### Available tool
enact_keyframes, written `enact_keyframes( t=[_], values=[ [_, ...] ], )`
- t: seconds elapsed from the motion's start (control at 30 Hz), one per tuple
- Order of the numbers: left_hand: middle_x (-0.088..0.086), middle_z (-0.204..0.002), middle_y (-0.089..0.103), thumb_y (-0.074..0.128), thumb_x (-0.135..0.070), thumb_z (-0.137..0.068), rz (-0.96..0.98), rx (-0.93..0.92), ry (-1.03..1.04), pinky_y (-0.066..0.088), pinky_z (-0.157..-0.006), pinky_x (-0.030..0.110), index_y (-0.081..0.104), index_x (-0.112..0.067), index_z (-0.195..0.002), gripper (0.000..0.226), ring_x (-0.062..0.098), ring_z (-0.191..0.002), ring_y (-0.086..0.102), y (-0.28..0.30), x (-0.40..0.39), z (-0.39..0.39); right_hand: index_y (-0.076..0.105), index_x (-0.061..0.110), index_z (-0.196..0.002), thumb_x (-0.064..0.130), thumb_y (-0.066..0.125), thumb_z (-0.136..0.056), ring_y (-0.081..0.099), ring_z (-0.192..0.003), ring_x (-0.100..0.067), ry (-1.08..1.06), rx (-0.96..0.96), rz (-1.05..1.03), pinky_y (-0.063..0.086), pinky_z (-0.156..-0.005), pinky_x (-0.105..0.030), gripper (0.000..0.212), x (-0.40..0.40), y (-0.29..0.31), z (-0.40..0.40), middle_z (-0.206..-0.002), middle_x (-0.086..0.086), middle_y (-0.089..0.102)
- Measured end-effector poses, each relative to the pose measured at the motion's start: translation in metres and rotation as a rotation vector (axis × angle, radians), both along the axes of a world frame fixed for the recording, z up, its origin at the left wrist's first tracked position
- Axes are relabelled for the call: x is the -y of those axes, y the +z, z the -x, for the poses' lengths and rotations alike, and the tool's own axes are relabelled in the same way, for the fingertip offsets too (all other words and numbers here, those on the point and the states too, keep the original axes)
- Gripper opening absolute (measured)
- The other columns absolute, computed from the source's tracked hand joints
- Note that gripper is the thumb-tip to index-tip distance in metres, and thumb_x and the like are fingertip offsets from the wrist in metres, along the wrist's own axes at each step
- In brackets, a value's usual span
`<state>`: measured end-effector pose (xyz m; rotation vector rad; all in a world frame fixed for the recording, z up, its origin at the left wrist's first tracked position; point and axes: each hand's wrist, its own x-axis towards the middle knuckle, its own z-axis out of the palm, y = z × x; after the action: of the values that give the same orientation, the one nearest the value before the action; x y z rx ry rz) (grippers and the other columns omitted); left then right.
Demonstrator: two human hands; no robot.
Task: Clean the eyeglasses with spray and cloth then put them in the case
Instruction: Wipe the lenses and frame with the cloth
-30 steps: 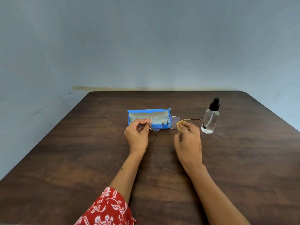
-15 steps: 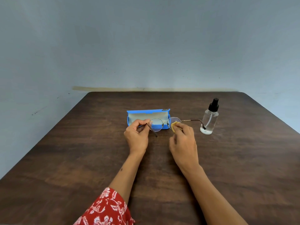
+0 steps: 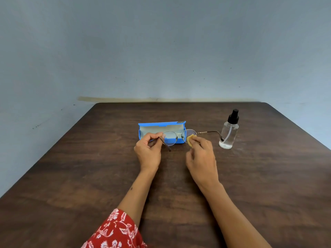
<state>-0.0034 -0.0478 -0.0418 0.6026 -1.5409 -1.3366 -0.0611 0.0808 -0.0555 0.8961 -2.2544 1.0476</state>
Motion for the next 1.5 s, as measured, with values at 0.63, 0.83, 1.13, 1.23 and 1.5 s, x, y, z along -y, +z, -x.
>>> enact_keyframes(
  t=[0.63, 0.83, 1.13, 1.23, 1.5],
  values=[
    [0.006, -0.076, 0.07, 0.074, -0.001, -0.076, -0.133, -0.023, -0.018, 0.058, -0.076, 0.028, 0.065, 0.001, -0.073, 0.01, 0.005, -0.068, 0.068, 0.005, 0.009, -0.001, 0.064, 0.013, -0.091, -0.002, 0.053, -0.087, 0.055, -0.07, -0.015, -0.162, 0.333, 0.472, 0.046, -0.072, -0.026, 0.019, -0.014, 0.004, 0.011, -0.084, 0.003, 0.065],
    [0.0, -0.063, 0.07, 0.072, 0.005, -0.075, -0.218, -0.018, -0.197, 0.058, -0.066, 0.025, 0.066, -0.007, -0.07, 0.014, 0.016, -0.062, 0.066, 0.009, 0.007, -0.003, 0.071, 0.013, -0.104, 0.011, 0.062, -0.089, 0.06, -0.091, 0.006, 0.034, 0.49, 0.625, 0.043, -0.077, -0.005, 0.017, -0.015, 0.008, 0.011, -0.106, 0.003, 0.063],
    [0.008, -0.07, 0.072, 0.067, 0.001, -0.08, -0.424, 0.068, -0.494, 0.057, -0.063, 0.02, 0.068, 0.003, -0.089, 0.01, 0.014, -0.067, 0.07, 0.022, 0.012, -0.013, 0.074, 0.022, -0.089, 0.026, 0.062, -0.089, 0.063, -0.082, 0.005, 0.072, 0.524, 0.681, 0.045, -0.075, -0.007, 0.012, -0.021, 0.015, 0.011, -0.081, 0.014, 0.069],
    [0.014, -0.078, 0.072, 0.06, 0.003, -0.083, -0.547, 0.087, -0.659, 0.059, -0.069, 0.024, 0.068, 0.007, -0.089, 0.01, 0.019, -0.074, 0.071, 0.026, 0.014, -0.018, 0.075, 0.017, -0.081, 0.024, 0.063, -0.089, 0.066, -0.078, -0.003, 0.078, 0.731, 0.833, 0.052, -0.077, -0.023, 0.016, -0.021, 0.015, 0.018, -0.082, 0.003, 0.073],
    [0.018, -0.088, 0.071, 0.066, -0.009, -0.072, -0.434, 0.133, -0.852, 0.059, -0.075, 0.031, 0.071, 0.005, -0.086, 0.021, 0.023, -0.082, 0.07, 0.028, 0.012, -0.023, 0.071, 0.006, -0.076, 0.018, 0.06, -0.09, 0.062, -0.066, -0.004, 0.212, 0.989, 1.07, 0.051, -0.059, -0.018, 0.021, -0.023, 0.024, 0.021, -0.069, 0.003, 0.07]
  ],
)
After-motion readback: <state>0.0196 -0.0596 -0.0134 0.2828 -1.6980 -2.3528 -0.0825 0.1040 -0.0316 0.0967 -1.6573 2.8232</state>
